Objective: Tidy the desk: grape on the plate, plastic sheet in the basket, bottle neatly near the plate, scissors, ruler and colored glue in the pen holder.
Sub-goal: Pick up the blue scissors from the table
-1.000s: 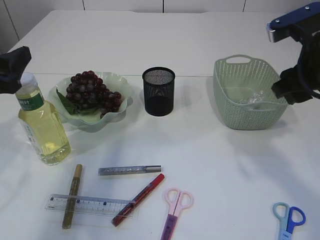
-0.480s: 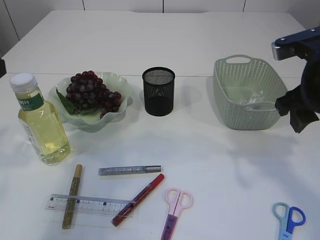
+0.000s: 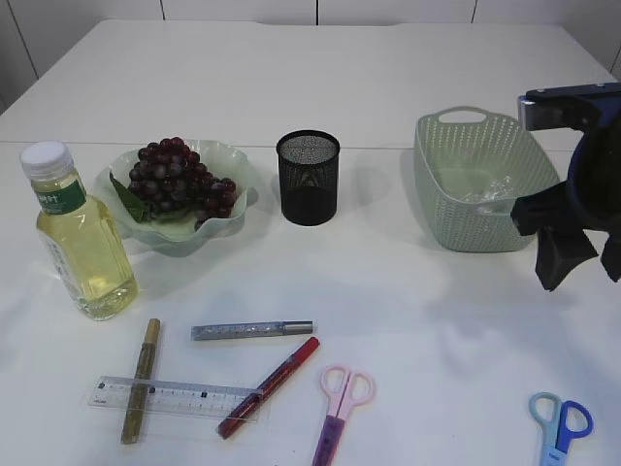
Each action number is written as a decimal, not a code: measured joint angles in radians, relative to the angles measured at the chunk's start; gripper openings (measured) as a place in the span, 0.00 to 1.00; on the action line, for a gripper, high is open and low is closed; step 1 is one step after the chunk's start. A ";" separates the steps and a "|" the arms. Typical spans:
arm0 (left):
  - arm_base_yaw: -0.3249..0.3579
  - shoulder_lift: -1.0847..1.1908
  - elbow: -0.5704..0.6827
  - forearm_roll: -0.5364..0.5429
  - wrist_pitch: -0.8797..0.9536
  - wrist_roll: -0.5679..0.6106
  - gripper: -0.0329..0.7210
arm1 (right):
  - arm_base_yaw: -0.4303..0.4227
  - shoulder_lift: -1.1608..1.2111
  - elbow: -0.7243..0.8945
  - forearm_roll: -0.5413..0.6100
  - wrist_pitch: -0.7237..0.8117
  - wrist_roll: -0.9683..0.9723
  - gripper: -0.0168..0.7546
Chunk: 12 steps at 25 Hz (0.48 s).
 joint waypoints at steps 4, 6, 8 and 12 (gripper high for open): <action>-0.046 -0.017 -0.059 0.000 0.144 0.013 0.76 | 0.000 -0.047 0.000 0.032 0.002 0.000 0.66; -0.087 -0.017 -0.077 -0.005 0.193 0.021 0.76 | 0.000 -0.080 0.000 0.042 0.012 0.006 0.66; -0.128 -0.017 -0.100 -0.009 0.224 0.021 0.76 | 0.000 -0.114 0.006 0.063 0.027 0.018 0.66; -0.210 -0.017 -0.147 -0.017 0.291 0.021 0.76 | 0.000 -0.191 0.074 0.103 0.039 0.059 0.66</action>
